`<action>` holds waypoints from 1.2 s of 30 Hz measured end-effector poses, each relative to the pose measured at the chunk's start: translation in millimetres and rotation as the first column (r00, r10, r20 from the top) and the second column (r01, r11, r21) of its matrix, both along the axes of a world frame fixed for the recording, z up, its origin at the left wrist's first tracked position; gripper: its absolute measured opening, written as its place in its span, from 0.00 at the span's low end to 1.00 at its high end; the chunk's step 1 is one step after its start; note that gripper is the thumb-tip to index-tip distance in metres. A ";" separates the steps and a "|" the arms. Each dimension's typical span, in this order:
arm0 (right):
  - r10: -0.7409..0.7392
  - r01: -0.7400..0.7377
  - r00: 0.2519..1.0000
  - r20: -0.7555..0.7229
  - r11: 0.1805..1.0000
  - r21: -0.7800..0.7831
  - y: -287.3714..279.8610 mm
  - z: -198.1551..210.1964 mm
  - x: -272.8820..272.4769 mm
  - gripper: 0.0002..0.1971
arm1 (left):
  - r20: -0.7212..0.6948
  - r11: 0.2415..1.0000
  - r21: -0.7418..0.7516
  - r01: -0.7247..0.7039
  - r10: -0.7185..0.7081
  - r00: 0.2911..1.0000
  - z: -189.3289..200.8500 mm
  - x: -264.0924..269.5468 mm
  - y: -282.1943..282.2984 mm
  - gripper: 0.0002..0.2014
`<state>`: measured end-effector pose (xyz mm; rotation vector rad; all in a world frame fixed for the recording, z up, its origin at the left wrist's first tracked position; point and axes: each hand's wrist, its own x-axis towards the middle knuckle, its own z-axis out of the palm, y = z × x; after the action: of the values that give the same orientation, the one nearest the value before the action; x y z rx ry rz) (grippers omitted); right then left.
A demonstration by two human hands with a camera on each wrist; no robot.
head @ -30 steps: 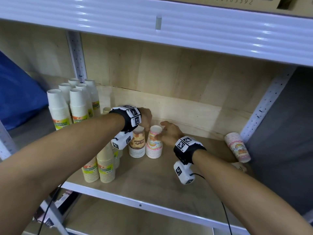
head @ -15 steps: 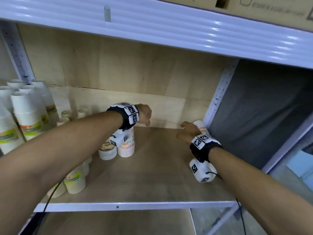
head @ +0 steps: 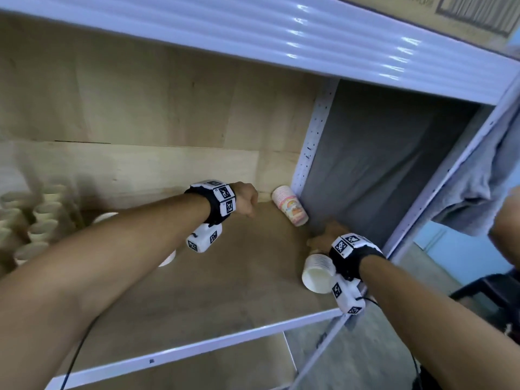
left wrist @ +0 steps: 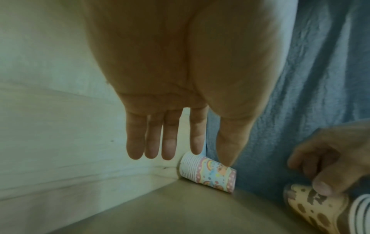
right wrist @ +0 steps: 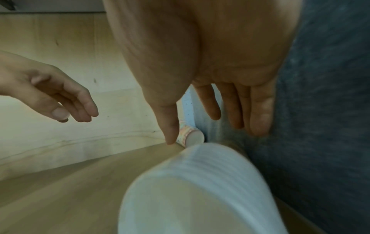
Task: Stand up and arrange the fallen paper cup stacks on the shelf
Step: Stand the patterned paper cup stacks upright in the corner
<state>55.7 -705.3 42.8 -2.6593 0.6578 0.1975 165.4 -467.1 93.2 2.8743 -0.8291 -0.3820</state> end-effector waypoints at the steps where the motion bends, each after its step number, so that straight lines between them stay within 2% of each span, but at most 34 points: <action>1: -0.010 0.010 1.000 -0.006 1.000 -0.003 -2.0 -3.2 -2.6 0.36 | -0.005 1.000 -0.007 0.005 -0.005 1.000 -3.0 0.8 -4.3 0.20; 6: -0.036 0.034 0.997 -0.072 0.999 -0.031 1.7 -11.4 -12.4 0.18 | -0.040 0.999 -0.033 0.030 -0.032 0.999 -17.2 4.7 -17.7 0.21; 7: -0.049 0.048 0.996 -0.074 0.999 -0.015 3.7 -13.8 -13.8 0.20 | -0.041 0.999 -0.039 0.036 -0.038 0.998 -19.8 5.8 -19.2 0.21; 10: -0.091 0.090 0.996 -0.023 0.996 -0.025 10.5 -18.3 -15.1 0.37 | -0.045 0.997 -0.055 0.045 -0.048 0.998 -26.1 8.3 -21.6 0.21; 13: 0.041 -0.040 0.998 -0.057 0.999 0.005 10.2 -28.5 -6.5 0.51 | -0.051 0.997 -0.064 0.042 -0.046 0.998 -32.1 10.9 -22.0 0.21; 14: 0.074 -0.073 0.995 -0.072 0.997 0.007 10.2 -30.7 -4.4 0.52 | -0.050 0.997 -0.066 0.041 -0.044 0.998 -33.7 11.6 -21.7 0.21; 19: 0.129 -0.129 0.991 -0.041 0.992 0.010 20.7 -21.6 -12.5 0.28 | -0.049 0.997 -0.068 0.040 -0.043 0.998 -42.5 15.8 -20.7 0.21; 21: 0.157 -0.155 0.986 -0.058 0.987 0.033 21.0 -18.5 -12.5 0.22 | -0.057 0.997 -0.064 0.044 -0.047 0.997 -45.4 17.8 -22.2 0.22; 25: 0.181 -0.180 0.981 -0.071 0.983 0.025 19.9 -18.0 -11.4 0.27 | -0.047 0.996 -0.062 0.062 -0.065 0.997 -47.9 21.2 -30.5 0.20; 29: 0.193 -0.191 0.977 -0.089 0.981 0.035 19.9 -20.1 -10.5 0.30 | -0.027 0.987 -0.123 0.100 -0.104 0.994 -47.4 28.0 -48.1 0.20; 32: 0.221 -0.219 0.972 -0.078 0.975 0.037 18.4 -22.7 -10.3 0.35 | -0.007 0.975 -0.160 0.156 -0.160 0.987 -49.2 35.7 -70.0 0.25; 36: 0.253 -0.251 0.967 -0.041 0.967 0.049 18.0 -28.2 -11.5 0.43 | 0.106 0.960 -0.104 0.258 -0.248 0.963 -46.4 37.9 -101.0 0.28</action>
<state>44.2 -687.2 14.6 -2.6965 0.3225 0.3411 203.3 -568.1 46.7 2.7008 -1.1998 -0.2178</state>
